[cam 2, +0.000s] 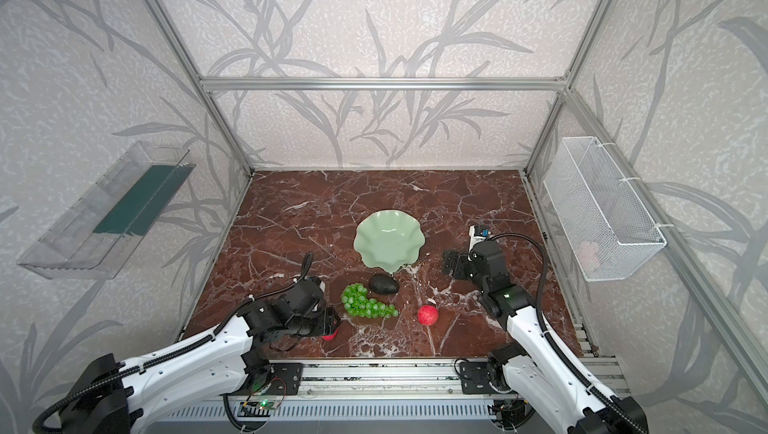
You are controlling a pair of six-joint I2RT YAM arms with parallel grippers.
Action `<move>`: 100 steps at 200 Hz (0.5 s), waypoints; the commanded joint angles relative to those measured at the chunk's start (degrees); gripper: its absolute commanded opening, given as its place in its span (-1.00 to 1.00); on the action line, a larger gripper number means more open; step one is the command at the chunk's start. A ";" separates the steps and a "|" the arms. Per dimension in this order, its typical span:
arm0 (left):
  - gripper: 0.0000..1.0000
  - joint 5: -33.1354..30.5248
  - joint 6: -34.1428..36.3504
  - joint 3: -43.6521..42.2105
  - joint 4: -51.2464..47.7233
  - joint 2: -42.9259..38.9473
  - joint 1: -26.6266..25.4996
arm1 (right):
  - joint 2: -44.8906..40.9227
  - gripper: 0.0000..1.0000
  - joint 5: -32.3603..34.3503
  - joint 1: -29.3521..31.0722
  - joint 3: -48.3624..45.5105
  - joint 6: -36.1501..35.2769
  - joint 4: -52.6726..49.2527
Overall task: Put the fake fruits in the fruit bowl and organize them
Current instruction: 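Lower the left gripper onto the red apple nearest it and grasp, then carry the apple with the left gripper into the green bowl and release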
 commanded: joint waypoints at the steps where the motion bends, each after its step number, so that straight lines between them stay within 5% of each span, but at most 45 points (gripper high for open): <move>1: 0.21 -1.03 -1.27 -0.47 -0.72 -1.34 -0.31 | -1.03 0.99 -0.38 0.34 -1.10 0.86 0.69; 43: -0.02 -1.70 -1.40 0.90 -1.99 -3.07 -0.30 | -1.64 0.99 -0.38 0.31 -1.53 1.04 0.69; 100: -0.03 -4.50 3.27 9.33 -5.57 -4.37 -0.32 | -3.57 0.99 0.33 0.32 -1.81 0.38 -0.76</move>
